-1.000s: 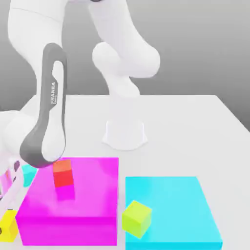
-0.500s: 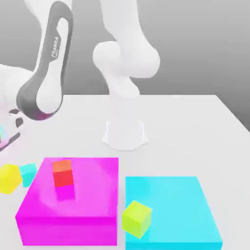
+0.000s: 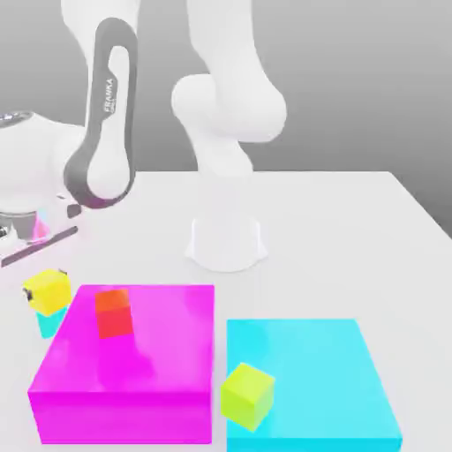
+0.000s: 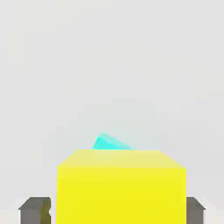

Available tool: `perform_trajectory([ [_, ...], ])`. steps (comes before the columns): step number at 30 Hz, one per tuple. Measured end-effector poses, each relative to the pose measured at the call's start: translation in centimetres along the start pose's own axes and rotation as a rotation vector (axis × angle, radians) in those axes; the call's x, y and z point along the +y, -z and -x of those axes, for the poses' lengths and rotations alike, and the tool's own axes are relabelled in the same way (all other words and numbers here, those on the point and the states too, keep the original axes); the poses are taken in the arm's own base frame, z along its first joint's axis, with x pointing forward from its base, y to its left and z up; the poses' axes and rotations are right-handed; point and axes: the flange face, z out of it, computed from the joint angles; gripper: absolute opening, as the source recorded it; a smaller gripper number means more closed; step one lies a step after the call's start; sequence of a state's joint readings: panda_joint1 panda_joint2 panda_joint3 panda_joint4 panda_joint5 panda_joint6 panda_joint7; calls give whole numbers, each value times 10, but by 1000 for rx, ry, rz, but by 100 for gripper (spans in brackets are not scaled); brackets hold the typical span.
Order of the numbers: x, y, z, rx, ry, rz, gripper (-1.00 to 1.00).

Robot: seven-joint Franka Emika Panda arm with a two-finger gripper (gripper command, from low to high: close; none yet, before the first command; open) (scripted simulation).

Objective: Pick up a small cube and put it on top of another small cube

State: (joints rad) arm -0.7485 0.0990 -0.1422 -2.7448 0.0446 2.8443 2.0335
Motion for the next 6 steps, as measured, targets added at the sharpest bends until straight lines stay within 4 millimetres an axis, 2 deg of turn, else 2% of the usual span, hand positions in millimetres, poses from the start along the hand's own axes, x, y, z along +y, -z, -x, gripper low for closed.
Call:
perform_trajectory([
  [3, 0, -3, -1, 0, 0, 1, 100],
  [6, -1, 22, -1, 1, -3, 1, 100],
])
